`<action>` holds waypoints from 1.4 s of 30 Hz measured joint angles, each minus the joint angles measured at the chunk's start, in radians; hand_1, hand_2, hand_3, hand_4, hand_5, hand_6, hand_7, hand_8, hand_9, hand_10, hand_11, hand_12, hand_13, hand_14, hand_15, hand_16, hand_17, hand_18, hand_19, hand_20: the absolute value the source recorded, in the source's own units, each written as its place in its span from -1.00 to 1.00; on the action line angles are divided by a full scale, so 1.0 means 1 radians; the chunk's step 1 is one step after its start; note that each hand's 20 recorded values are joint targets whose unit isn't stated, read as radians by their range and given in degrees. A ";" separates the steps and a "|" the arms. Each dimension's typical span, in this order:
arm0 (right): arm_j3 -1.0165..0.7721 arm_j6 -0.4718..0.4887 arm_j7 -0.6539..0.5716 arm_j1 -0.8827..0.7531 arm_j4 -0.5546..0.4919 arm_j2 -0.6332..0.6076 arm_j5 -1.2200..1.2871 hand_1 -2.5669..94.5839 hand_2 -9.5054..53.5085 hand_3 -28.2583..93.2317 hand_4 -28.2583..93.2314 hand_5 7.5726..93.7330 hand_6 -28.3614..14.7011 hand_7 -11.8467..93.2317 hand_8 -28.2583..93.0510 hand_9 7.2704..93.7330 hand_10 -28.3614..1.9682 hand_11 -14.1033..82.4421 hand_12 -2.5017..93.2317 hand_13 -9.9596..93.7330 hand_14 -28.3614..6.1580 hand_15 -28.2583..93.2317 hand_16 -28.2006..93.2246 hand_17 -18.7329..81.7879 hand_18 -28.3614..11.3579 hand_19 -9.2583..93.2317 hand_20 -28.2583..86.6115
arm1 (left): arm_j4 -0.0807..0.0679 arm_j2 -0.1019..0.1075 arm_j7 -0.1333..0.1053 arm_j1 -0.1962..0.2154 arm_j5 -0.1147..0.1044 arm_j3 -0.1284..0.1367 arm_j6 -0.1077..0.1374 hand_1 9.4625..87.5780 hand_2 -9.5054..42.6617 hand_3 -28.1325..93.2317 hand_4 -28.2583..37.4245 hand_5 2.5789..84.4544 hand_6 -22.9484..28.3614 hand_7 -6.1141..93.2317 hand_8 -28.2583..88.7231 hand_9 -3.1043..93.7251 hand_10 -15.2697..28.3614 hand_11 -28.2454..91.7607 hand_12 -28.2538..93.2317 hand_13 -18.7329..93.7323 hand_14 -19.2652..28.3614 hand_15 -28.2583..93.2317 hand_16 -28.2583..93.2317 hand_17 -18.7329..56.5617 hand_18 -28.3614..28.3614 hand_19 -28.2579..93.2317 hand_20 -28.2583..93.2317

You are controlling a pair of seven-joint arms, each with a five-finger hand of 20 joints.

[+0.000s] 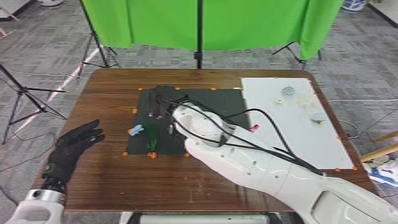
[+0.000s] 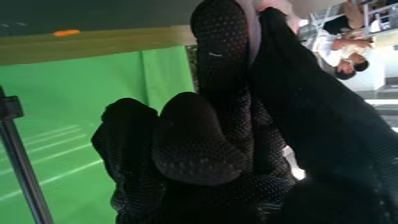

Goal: Arrange flowers

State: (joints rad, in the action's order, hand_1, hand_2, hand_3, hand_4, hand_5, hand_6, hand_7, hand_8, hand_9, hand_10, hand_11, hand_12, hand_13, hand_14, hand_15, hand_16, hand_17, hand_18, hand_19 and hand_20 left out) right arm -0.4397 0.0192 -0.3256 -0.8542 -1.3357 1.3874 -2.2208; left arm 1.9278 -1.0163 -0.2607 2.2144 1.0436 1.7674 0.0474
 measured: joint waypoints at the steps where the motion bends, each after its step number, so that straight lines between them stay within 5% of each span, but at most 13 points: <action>1: 0.003 -0.001 -0.001 0.000 0.002 0.001 0.000 0.18 -1.00 0.42 -0.77 0.55 0.31 -0.26 -0.39 0.85 0.34 -0.50 -0.04 0.85 0.50 0.60 0.12 0.60 -0.31 1.00 0.60 | -0.001 0.001 0.000 -0.002 0.000 -0.001 -0.001 -0.30 -1.00 0.50 -0.49 -0.03 0.05 -0.65 -0.63 -0.07 0.28 -0.22 -0.33 -0.01 0.53 -0.21 -0.50 -0.24 0.48 -0.39 -0.21; 15: 0.027 -0.052 -0.013 -0.004 0.018 0.012 0.002 -0.03 -1.00 0.54 -0.79 0.41 0.33 -0.36 -0.45 0.65 0.22 -0.30 -0.28 0.84 0.48 0.59 0.12 0.59 -0.34 1.00 0.60 | -0.012 0.012 0.004 -0.029 0.000 -0.015 -0.014 -0.30 -1.00 0.50 -0.49 -0.03 0.06 -0.65 -0.63 -0.07 0.28 -0.22 -0.33 -0.01 0.53 -0.21 -0.50 -0.25 0.49 -0.39 -0.21; 18: 0.026 -0.047 -0.011 -0.005 0.017 0.012 0.003 -0.13 -1.00 0.59 -0.79 0.39 0.35 -0.36 -0.64 0.60 0.16 -0.20 -0.43 0.84 0.48 0.58 0.12 0.59 -0.35 1.00 0.60 | -0.012 0.011 0.004 -0.029 0.000 -0.014 -0.017 -0.31 -1.00 0.50 -0.49 -0.03 0.05 -0.65 -0.63 -0.07 0.28 -0.23 -0.33 -0.01 0.53 -0.21 -0.50 -0.25 0.49 -0.40 -0.21; 32: 0.026 -0.013 -0.002 -0.002 0.001 0.003 0.003 -0.18 -1.00 0.58 -0.78 0.32 0.36 -0.39 -0.70 0.55 0.10 -0.23 -0.44 0.83 0.45 0.57 0.12 0.57 -0.37 1.00 0.59 | -0.012 0.010 0.003 -0.028 0.000 -0.013 -0.018 -0.30 -1.00 0.50 -0.50 -0.04 0.06 -0.66 -0.62 -0.08 0.27 -0.23 -0.33 -0.01 0.53 -0.22 -0.50 -0.26 0.49 -0.40 -0.21; 37: 0.024 -0.015 -0.002 0.007 -0.045 -0.025 0.011 -0.21 -1.00 0.58 -0.78 0.30 0.35 -0.41 -0.69 0.52 0.06 -0.24 -0.44 0.81 0.40 0.57 0.12 0.54 -0.40 1.00 0.58 | -0.005 0.004 0.002 -0.018 0.000 -0.002 -0.018 -0.30 -1.00 0.50 -0.50 -0.04 0.05 -0.66 -0.62 -0.08 0.27 -0.23 -0.33 -0.01 0.53 -0.22 -0.50 -0.26 0.49 -0.40 -0.22; 42: -0.019 -0.054 -0.012 0.019 -0.212 -0.117 0.079 -0.23 -1.00 0.57 -0.77 0.28 0.32 -0.44 -0.68 0.48 -0.06 -0.27 -0.44 0.76 0.30 0.57 0.12 0.50 -0.43 1.00 0.57 | 0.018 -0.007 0.003 0.016 0.001 0.024 -0.016 -0.30 -1.00 0.50 -0.49 -0.04 0.05 -0.66 -0.62 -0.08 0.27 -0.23 -0.33 -0.01 0.53 -0.22 -0.50 -0.26 0.49 -0.40 -0.21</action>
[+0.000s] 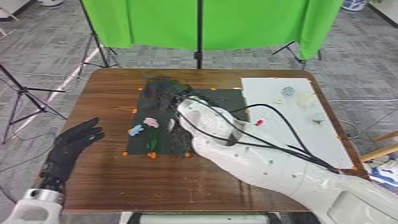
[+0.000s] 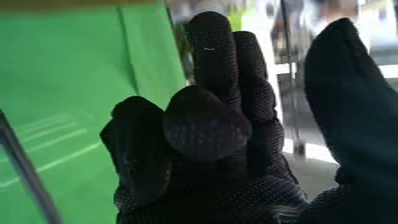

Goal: Arrange flowers

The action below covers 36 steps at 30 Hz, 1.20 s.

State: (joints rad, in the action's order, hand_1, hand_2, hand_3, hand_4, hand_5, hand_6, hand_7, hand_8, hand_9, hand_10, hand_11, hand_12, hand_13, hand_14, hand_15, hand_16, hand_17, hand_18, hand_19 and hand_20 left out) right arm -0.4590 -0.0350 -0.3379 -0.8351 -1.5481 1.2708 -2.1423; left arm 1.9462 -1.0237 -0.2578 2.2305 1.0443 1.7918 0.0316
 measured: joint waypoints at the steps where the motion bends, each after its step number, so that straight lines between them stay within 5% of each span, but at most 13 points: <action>1: -0.023 -0.010 -0.003 0.000 -0.044 -0.025 0.018 -0.25 -1.00 0.56 -0.77 0.27 0.31 -0.45 -0.68 0.48 -0.07 -0.28 -0.44 0.75 0.28 0.57 0.12 0.49 -0.44 1.00 0.57 | 0.005 -0.002 0.000 0.008 0.000 0.005 0.001 -0.31 -1.00 0.50 -0.49 -0.04 0.05 -0.66 -0.62 -0.08 0.27 -0.23 -0.33 -0.01 0.53 -0.22 -0.50 -0.26 0.49 -0.40 -0.21; 7: -0.285 0.011 -0.014 -0.039 -0.304 -0.199 0.045 -0.43 -1.00 0.48 -0.72 0.04 0.14 -0.63 -0.62 0.27 -0.35 -0.51 -0.50 0.64 0.07 0.48 0.08 0.37 -0.54 1.00 0.44 | 0.028 -0.017 0.000 0.052 0.000 0.033 0.010 -0.30 -1.00 0.50 -0.49 -0.04 0.05 -0.66 -0.62 -0.08 0.27 -0.23 -0.33 -0.01 0.53 -0.21 -0.50 -0.26 0.49 -0.40 -0.21; 13: -0.607 0.301 -0.108 -0.172 -0.456 -0.422 0.066 -0.56 -1.00 0.39 -0.69 -0.09 0.06 -0.72 -0.59 0.10 -0.58 -0.56 -0.55 0.59 -0.11 0.44 0.08 0.32 -0.65 0.98 0.38 | 0.033 -0.024 0.000 0.070 0.001 0.040 0.015 -0.31 -1.00 0.50 -0.50 -0.04 0.05 -0.66 -0.62 -0.08 0.27 -0.23 -0.33 -0.01 0.53 -0.22 -0.50 -0.25 0.49 -0.40 -0.21; 22: -0.857 0.340 -0.278 -0.462 -0.292 -0.643 0.065 -0.53 -1.00 0.43 -0.70 0.03 0.15 -0.67 -0.61 0.28 -0.44 -0.50 -0.49 0.61 -0.12 0.50 0.07 0.33 -0.67 0.99 0.37 | 0.036 -0.029 0.004 0.076 0.002 0.041 0.015 -0.30 -1.00 0.49 -0.50 -0.04 0.05 -0.66 -0.62 -0.08 0.27 -0.23 -0.33 -0.01 0.53 -0.21 -0.50 -0.25 0.49 -0.40 -0.21; 36: -0.821 0.224 -0.312 -0.636 -0.166 -0.627 0.058 -0.29 -1.00 0.51 -0.74 0.19 0.27 -0.55 -0.65 0.52 -0.14 -0.37 -0.50 0.77 0.23 0.51 0.06 0.46 -0.53 1.00 0.44 | 0.035 -0.029 0.015 0.075 0.006 0.041 0.010 -0.30 -1.00 0.49 -0.49 -0.04 0.05 -0.66 -0.62 -0.08 0.27 -0.23 -0.33 -0.01 0.53 -0.22 -0.50 -0.26 0.49 -0.40 -0.21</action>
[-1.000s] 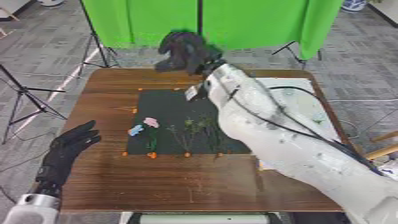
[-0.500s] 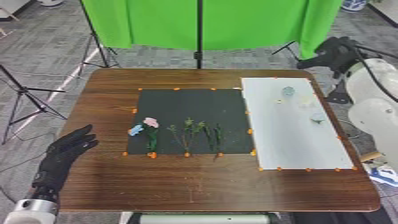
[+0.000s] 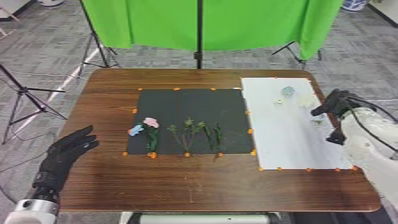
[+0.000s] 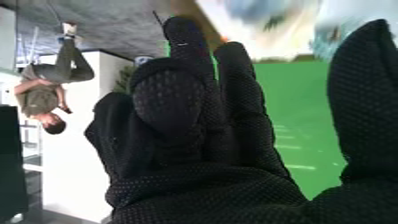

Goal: Arrange flowers

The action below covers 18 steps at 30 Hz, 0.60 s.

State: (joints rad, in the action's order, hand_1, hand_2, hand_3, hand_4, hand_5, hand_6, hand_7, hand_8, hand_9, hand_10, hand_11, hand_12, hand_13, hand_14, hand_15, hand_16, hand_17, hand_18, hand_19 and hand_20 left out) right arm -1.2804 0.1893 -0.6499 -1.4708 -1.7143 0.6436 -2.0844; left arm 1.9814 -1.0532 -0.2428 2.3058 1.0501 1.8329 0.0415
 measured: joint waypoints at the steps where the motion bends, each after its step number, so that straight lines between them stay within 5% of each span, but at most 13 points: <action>1: 0.006 -0.008 0.000 -0.004 0.002 0.003 -0.002 -0.25 -1.00 0.52 -0.74 0.20 0.28 -0.54 -0.65 0.53 -0.10 -0.35 -0.50 0.79 0.26 0.51 0.06 0.47 -0.51 1.00 0.45 | 0.000 0.000 0.001 0.000 0.000 0.000 0.000 -0.30 -1.00 0.49 -0.49 -0.03 0.06 -0.66 -0.62 -0.08 0.27 -0.23 -0.33 -0.01 0.53 -0.22 -0.50 -0.26 0.49 -0.40 -0.21; 5: 0.036 -0.060 0.000 -0.017 0.018 0.012 -0.017 -0.05 -1.00 0.56 -0.81 0.31 0.33 -0.47 -0.68 0.62 0.04 -0.30 -0.48 0.83 0.37 0.52 0.07 0.52 -0.45 1.00 0.49 | 0.000 0.000 0.005 0.000 0.001 0.000 -0.003 -0.30 -1.00 0.49 -0.50 -0.03 0.05 -0.66 -0.62 -0.08 0.27 -0.23 -0.33 -0.01 0.53 -0.22 -0.49 -0.26 0.49 -0.40 -0.21; 10: 0.101 -0.217 0.001 -0.022 0.053 0.017 -0.048 0.30 -1.00 0.40 -0.81 0.60 0.32 -0.33 -0.38 0.90 0.31 -0.50 -0.10 0.90 0.49 0.54 0.08 0.59 -0.39 1.00 0.54 | 0.000 -0.004 0.005 0.000 0.002 0.000 -0.003 -0.30 -1.00 0.49 -0.49 -0.03 0.06 -0.66 -0.62 -0.07 0.27 -0.23 -0.33 -0.01 0.53 -0.22 -0.50 -0.26 0.49 -0.40 -0.21; 14: 0.129 -0.350 0.002 -0.024 0.063 0.022 -0.078 0.34 -1.00 0.39 -0.81 0.66 0.31 -0.30 -0.37 0.93 0.31 -0.50 -0.06 0.91 0.52 0.55 0.08 0.61 -0.38 1.00 0.55 | 0.000 -0.008 0.005 0.001 0.003 0.001 -0.003 -0.30 -1.00 0.49 -0.49 -0.03 0.06 -0.66 -0.62 -0.08 0.27 -0.23 -0.33 -0.01 0.53 -0.22 -0.50 -0.26 0.49 -0.40 -0.21; 18: 0.077 -0.372 0.001 -0.045 0.024 0.030 -0.086 0.34 -1.00 0.39 -0.80 0.66 0.31 -0.30 -0.37 0.94 0.31 -0.50 -0.04 0.91 0.53 0.54 0.09 0.61 -0.37 1.00 0.55 | 0.000 -0.010 0.005 0.002 0.003 0.002 -0.003 -0.30 -1.00 0.49 -0.49 -0.03 0.06 -0.66 -0.62 -0.08 0.27 -0.23 -0.33 -0.01 0.53 -0.22 -0.50 -0.26 0.49 -0.40 -0.21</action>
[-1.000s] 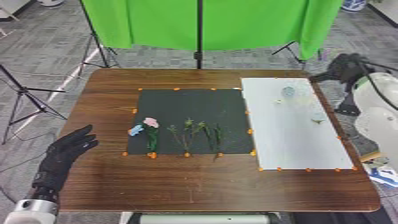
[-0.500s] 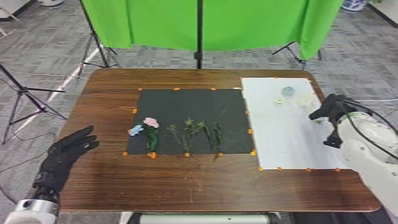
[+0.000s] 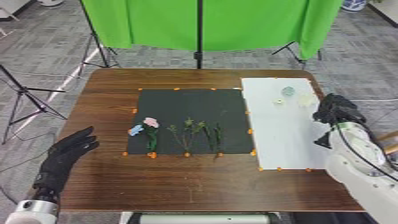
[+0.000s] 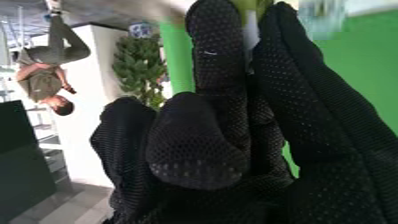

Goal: Arrange flowers

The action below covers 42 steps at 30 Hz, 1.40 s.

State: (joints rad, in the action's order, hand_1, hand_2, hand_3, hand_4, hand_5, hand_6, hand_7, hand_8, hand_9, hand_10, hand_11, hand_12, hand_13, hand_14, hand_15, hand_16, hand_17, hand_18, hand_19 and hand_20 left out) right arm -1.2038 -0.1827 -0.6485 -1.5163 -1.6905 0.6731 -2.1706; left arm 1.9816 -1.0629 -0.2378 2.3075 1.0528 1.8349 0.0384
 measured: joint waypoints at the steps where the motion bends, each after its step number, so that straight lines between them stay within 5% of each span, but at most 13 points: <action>1: -0.014 -0.004 0.000 -0.003 -0.019 0.000 0.000 0.34 -1.00 0.39 -0.80 0.66 0.31 -0.29 -0.37 0.94 0.30 -0.50 -0.03 0.91 0.53 0.55 0.09 0.61 -0.37 1.00 0.55 | 0.000 0.000 0.000 0.000 0.000 0.001 0.000 -0.30 -1.00 0.49 -0.49 -0.03 0.06 -0.66 -0.62 -0.08 0.27 -0.23 -0.33 -0.01 0.53 -0.22 -0.50 -0.26 0.49 -0.40 -0.21; 8: 0.128 -0.063 0.092 0.156 -0.167 -0.022 0.059 0.32 -1.00 0.41 -0.80 0.64 0.32 -0.28 -0.36 0.93 0.34 -0.50 -0.01 0.90 0.55 0.55 0.10 0.61 -0.34 1.00 0.56 | 0.000 0.000 0.002 0.003 0.000 0.003 0.000 -0.30 -1.00 0.49 -0.49 -0.03 0.06 -0.66 -0.62 -0.08 0.27 -0.23 -0.33 -0.01 0.53 -0.21 -0.50 -0.26 0.49 -0.40 -0.21; 14: 0.374 0.013 0.267 0.426 -0.202 0.043 0.234 0.31 -1.00 0.41 -0.80 0.63 0.33 -0.27 -0.37 0.92 0.35 -0.50 0.00 0.89 0.55 0.55 0.11 0.60 -0.33 1.00 0.57 | 0.000 0.001 0.003 0.002 0.002 0.003 -0.003 -0.31 -1.00 0.49 -0.49 -0.03 0.06 -0.66 -0.62 -0.08 0.27 -0.23 -0.33 -0.01 0.53 -0.22 -0.50 -0.26 0.49 -0.39 -0.21; 23: 0.614 0.141 0.274 0.624 -0.129 0.240 0.207 0.30 -1.00 0.43 -0.80 0.62 0.33 -0.26 -0.37 0.90 0.35 -0.48 0.05 0.87 0.52 0.57 0.12 0.59 -0.34 1.00 0.57 | 0.000 0.000 0.006 0.000 0.008 -0.002 -0.007 -0.31 -1.00 0.49 -0.49 -0.03 0.06 -0.66 -0.62 -0.08 0.27 -0.23 -0.33 -0.01 0.53 -0.22 -0.50 -0.26 0.49 -0.39 -0.21; 33: 0.694 0.222 0.267 0.677 0.041 0.404 0.165 0.28 -1.00 0.44 -0.80 0.62 0.34 -0.25 -0.38 0.88 0.35 -0.46 0.08 0.85 0.49 0.59 0.13 0.58 -0.34 1.00 0.58 | -0.005 0.001 0.012 -0.007 0.008 -0.007 -0.017 -0.31 -1.00 0.49 -0.49 -0.03 0.06 -0.67 -0.62 -0.08 0.27 -0.24 -0.33 -0.02 0.53 -0.22 -0.49 -0.26 0.49 -0.40 -0.21; 42: 0.726 0.260 0.249 0.665 0.083 0.464 0.139 0.24 -1.00 0.43 -0.80 0.61 0.35 -0.25 -0.38 0.88 0.34 -0.43 0.11 0.83 0.45 0.60 0.13 0.56 -0.37 1.00 0.57 | -0.011 0.006 0.021 -0.020 0.008 -0.011 -0.034 -0.32 -1.00 0.49 -0.49 -0.04 0.06 -0.67 -0.62 -0.09 0.27 -0.24 -0.33 -0.02 0.53 -0.22 -0.49 -0.27 0.49 -0.40 -0.22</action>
State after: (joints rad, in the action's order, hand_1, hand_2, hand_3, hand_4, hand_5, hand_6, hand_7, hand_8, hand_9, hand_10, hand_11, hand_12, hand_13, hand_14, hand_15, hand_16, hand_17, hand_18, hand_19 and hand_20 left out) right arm -0.4777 0.0777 -0.3991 -0.8515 -1.6080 1.1373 -2.0317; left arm 1.9704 -1.0570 -0.2172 2.2874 1.0612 1.8238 0.0049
